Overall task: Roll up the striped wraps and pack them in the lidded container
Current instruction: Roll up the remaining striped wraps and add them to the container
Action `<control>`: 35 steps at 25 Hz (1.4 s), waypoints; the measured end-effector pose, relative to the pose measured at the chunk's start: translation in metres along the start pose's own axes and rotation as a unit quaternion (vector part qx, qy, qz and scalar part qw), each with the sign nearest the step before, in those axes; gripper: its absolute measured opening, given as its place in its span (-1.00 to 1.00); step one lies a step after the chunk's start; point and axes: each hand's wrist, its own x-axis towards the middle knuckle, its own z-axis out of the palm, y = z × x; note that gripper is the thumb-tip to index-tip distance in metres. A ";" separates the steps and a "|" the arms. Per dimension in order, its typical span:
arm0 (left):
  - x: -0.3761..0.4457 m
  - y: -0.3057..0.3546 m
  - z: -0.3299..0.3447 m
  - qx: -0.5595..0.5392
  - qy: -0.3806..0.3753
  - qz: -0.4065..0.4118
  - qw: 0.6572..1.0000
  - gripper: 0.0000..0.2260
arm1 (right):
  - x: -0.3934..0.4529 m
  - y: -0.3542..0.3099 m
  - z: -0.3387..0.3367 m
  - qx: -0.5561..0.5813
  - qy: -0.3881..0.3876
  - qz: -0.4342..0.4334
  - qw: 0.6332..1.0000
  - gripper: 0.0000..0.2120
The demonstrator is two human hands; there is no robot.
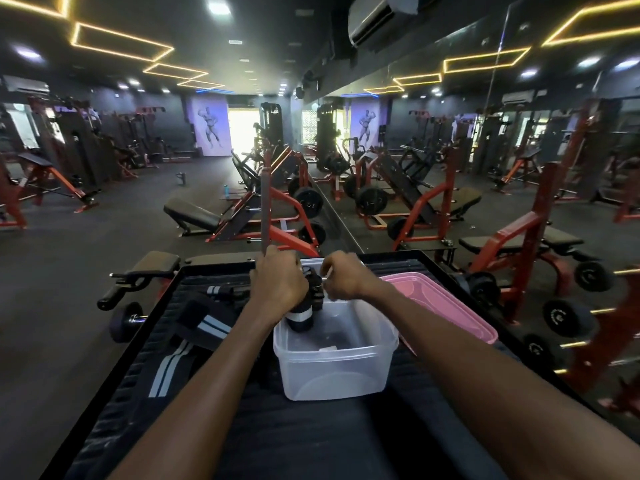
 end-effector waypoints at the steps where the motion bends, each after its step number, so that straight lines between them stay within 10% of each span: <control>1: 0.002 0.008 -0.001 0.000 0.008 0.015 1.000 -0.87 | -0.003 0.005 -0.011 0.033 0.031 0.002 0.999 -0.93; 6: 0.005 0.047 0.005 -0.058 -0.015 0.091 0.994 -0.86 | -0.023 0.055 -0.045 0.007 0.177 0.070 0.982 -0.96; 13: -0.009 0.085 0.018 -0.044 -0.109 0.139 0.983 -0.83 | -0.059 0.122 -0.020 -0.094 0.003 0.259 0.961 -0.48; 21: -0.015 0.084 0.029 -0.079 -0.143 0.132 0.978 -0.88 | -0.070 0.125 -0.015 0.128 0.050 0.338 0.931 -0.43; 28: -0.011 0.080 0.019 -0.168 -0.160 0.122 0.965 -0.86 | -0.073 0.109 -0.055 0.501 0.146 0.272 0.809 -0.86; 35: -0.001 0.078 0.007 -0.248 -0.180 0.076 0.949 -0.34 | -0.052 0.066 -0.076 0.530 0.152 0.164 0.818 -0.87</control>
